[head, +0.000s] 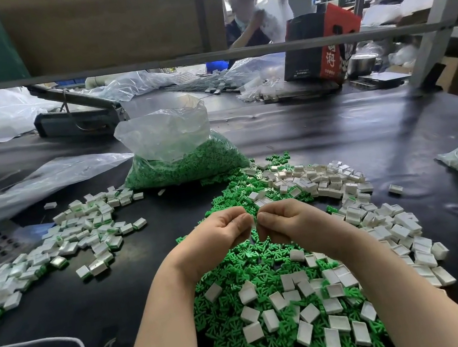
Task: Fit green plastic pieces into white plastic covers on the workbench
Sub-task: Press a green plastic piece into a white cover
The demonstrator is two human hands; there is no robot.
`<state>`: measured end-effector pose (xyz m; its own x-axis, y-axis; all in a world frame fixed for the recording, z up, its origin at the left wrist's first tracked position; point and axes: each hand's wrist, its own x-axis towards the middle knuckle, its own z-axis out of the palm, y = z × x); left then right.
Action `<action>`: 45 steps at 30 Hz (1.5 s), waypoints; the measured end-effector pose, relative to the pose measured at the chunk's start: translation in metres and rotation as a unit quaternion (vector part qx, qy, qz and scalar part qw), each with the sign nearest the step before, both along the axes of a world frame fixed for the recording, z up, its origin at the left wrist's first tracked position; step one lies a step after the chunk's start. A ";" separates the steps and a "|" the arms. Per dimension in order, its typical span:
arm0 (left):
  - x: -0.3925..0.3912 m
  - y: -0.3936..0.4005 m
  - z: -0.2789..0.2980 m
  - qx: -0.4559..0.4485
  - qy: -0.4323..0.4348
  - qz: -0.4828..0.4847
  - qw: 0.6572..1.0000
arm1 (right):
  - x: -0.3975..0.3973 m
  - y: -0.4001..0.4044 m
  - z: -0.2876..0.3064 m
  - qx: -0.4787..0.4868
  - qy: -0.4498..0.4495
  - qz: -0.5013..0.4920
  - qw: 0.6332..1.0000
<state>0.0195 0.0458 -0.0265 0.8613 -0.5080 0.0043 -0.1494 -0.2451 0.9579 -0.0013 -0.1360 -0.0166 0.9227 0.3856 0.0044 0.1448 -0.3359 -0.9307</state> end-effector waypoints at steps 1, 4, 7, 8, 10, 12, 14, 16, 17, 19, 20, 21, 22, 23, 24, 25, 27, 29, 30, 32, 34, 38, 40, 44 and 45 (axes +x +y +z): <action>0.000 0.000 0.000 -0.002 0.000 0.001 1.000 | 0.000 0.000 0.000 -0.002 -0.002 -0.005 1.000; -0.001 0.000 0.001 0.008 -0.004 -0.002 1.000 | 0.000 0.000 -0.001 -0.019 0.000 -0.008 1.000; -0.002 -0.001 0.003 0.017 -0.015 0.005 1.000 | 0.000 0.001 0.000 0.000 0.019 -0.016 1.000; -0.003 -0.002 0.004 0.015 -0.019 0.007 1.000 | 0.000 0.001 0.001 0.013 0.026 -0.022 0.999; -0.004 -0.003 0.006 0.013 -0.030 0.018 0.999 | 0.001 0.003 0.001 0.040 0.036 -0.046 0.998; -0.004 -0.004 0.007 0.014 -0.045 0.030 0.998 | 0.002 0.004 0.000 0.052 0.038 -0.077 0.995; -0.003 -0.004 0.006 0.008 -0.053 0.040 0.998 | 0.003 0.005 -0.001 0.060 0.034 -0.091 0.993; -0.001 -0.003 0.005 0.001 -0.045 0.045 0.998 | 0.004 0.005 -0.002 0.068 0.026 -0.091 0.993; -0.001 -0.002 0.004 -0.003 -0.040 0.049 0.998 | 0.004 0.005 -0.002 0.063 0.019 -0.088 0.994; 0.000 -0.002 0.002 -0.022 -0.031 0.068 0.997 | 0.003 0.005 -0.002 0.043 0.001 -0.084 0.996; 0.001 -0.002 0.002 -0.035 -0.024 0.080 0.996 | 0.003 0.004 -0.002 0.037 -0.007 -0.081 0.996; 0.002 -0.002 0.002 -0.047 -0.018 0.088 0.995 | 0.003 0.004 -0.003 0.035 -0.015 -0.079 0.996; 0.002 -0.002 0.002 -0.054 -0.015 0.089 0.995 | 0.004 0.004 -0.003 0.035 -0.022 -0.079 0.996; 0.002 -0.003 0.002 -0.055 -0.013 0.085 0.995 | 0.004 0.004 -0.004 0.038 -0.032 -0.082 0.995; 0.002 -0.003 0.002 -0.053 -0.012 0.079 0.995 | 0.004 0.003 -0.004 0.041 -0.044 -0.089 0.994; 0.001 -0.002 0.002 -0.050 -0.011 0.074 0.996 | 0.005 0.003 -0.004 0.046 -0.055 -0.098 0.993; 0.001 -0.001 0.002 -0.047 -0.010 0.065 0.997 | 0.006 0.003 -0.005 0.053 -0.067 -0.109 0.990; 0.001 -0.001 0.003 -0.048 -0.010 0.057 0.997 | 0.006 0.003 -0.004 0.047 -0.071 -0.106 0.991; 0.001 -0.001 0.003 -0.045 -0.012 0.055 0.997 | 0.006 0.003 -0.004 0.041 -0.073 -0.104 0.991; 0.001 -0.002 0.004 -0.033 -0.021 0.050 0.998 | 0.006 0.004 -0.003 0.023 -0.081 -0.098 0.992; 0.001 -0.002 0.004 -0.030 -0.023 0.043 0.998 | 0.006 0.005 -0.003 -0.004 -0.095 -0.096 0.991; 0.002 -0.004 0.004 -0.026 -0.022 0.037 0.999 | 0.007 0.004 -0.004 -0.023 -0.109 -0.105 0.988; 0.001 -0.005 0.004 -0.028 -0.021 0.036 0.999 | 0.007 0.004 -0.005 -0.036 -0.113 -0.101 0.988; 0.000 -0.004 0.004 -0.023 -0.024 0.036 0.999 | 0.007 0.003 -0.002 -0.078 -0.130 -0.086 0.985; -0.001 -0.005 0.005 -0.013 -0.030 0.037 0.999 | 0.006 0.002 -0.002 -0.089 -0.135 -0.084 0.983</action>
